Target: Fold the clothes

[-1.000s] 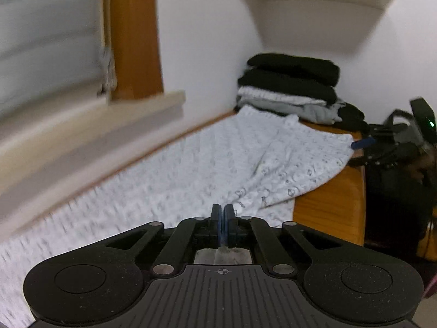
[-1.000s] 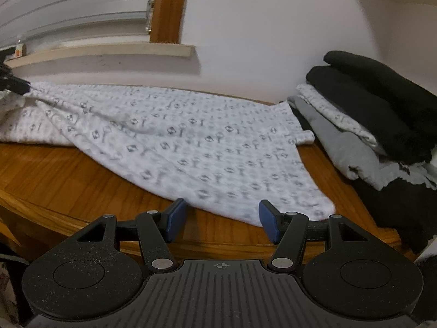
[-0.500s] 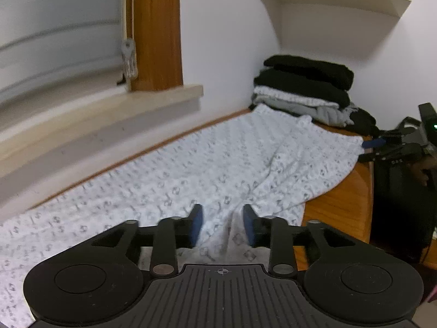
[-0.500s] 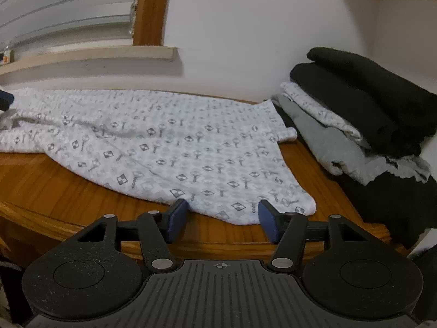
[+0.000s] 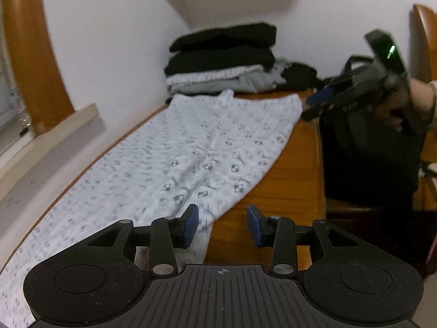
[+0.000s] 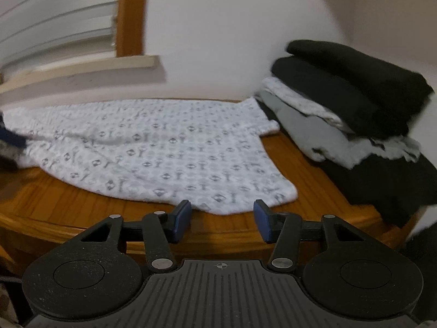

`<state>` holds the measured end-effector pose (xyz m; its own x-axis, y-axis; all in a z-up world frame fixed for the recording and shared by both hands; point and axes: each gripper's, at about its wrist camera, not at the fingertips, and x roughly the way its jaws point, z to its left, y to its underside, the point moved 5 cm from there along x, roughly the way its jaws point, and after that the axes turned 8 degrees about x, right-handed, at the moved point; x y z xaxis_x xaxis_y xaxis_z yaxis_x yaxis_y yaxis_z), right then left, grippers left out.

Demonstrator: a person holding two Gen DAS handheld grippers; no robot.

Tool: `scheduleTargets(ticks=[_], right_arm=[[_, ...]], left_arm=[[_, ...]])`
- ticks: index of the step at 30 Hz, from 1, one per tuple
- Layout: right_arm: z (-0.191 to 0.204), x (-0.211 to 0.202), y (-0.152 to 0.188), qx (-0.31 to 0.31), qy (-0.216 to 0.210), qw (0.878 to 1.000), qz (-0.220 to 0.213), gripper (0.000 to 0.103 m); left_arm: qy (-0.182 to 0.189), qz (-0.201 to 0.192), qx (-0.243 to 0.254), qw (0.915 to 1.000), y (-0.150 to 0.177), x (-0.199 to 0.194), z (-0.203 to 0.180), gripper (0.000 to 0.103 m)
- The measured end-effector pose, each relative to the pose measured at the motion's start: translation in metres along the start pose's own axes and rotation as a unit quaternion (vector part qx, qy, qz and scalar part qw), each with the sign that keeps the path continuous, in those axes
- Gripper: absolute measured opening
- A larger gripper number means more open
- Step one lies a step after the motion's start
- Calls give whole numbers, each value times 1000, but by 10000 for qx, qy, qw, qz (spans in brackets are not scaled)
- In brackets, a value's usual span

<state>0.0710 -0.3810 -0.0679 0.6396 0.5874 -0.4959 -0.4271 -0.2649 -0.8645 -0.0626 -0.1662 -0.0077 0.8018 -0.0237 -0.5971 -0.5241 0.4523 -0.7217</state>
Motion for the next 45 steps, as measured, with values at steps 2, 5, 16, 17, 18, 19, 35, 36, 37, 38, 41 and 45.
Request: scheduleTargets(ticks=[2,5,16,17,18,19,35,36,37,38,41,45], right_arm=[[-10,0,-1,369,-52,9993,7,51],[-26,5,-5,912,-60,9958,-17,52],[-41,34,-22,1527,-90,9882,-13,4],[-41,33,-26,1469,-11,9891,-84,3],[-44,27,-32,1474,23,9888,-221,3],[-47,22,-39,1478,58,9884,-359,3],[-34,10,-37,792,552,9949,-295,47],[-26,13,-36,718,402,9962,-297,47],[-18,17,-35,659,308,9970,-273,48],[-10,21,-34,600,214,9977,-249,48],[13,33,-31,421,-67,9989,-176,49],[44,48,-29,228,-344,9991,-45,54]], left_arm=[[-10,47,84,10000,-2,12,0,43],[-48,52,135,9999,-3,22,1,43],[244,-388,-106,9989,-28,5,2,1],[383,-451,-165,9981,-33,0,-1,1],[549,-515,-203,9970,-37,-6,-5,1],[671,-583,-260,9957,-41,-11,-9,1],[214,-104,-1303,9912,40,-64,67,43],[153,-39,-1377,9903,51,-69,74,43],[89,9,-1453,9893,61,-75,80,43],[25,57,-1529,9882,71,-81,85,43],[-95,102,-1669,9859,92,-98,95,57],[-146,170,-1705,9851,109,-113,92,57]])
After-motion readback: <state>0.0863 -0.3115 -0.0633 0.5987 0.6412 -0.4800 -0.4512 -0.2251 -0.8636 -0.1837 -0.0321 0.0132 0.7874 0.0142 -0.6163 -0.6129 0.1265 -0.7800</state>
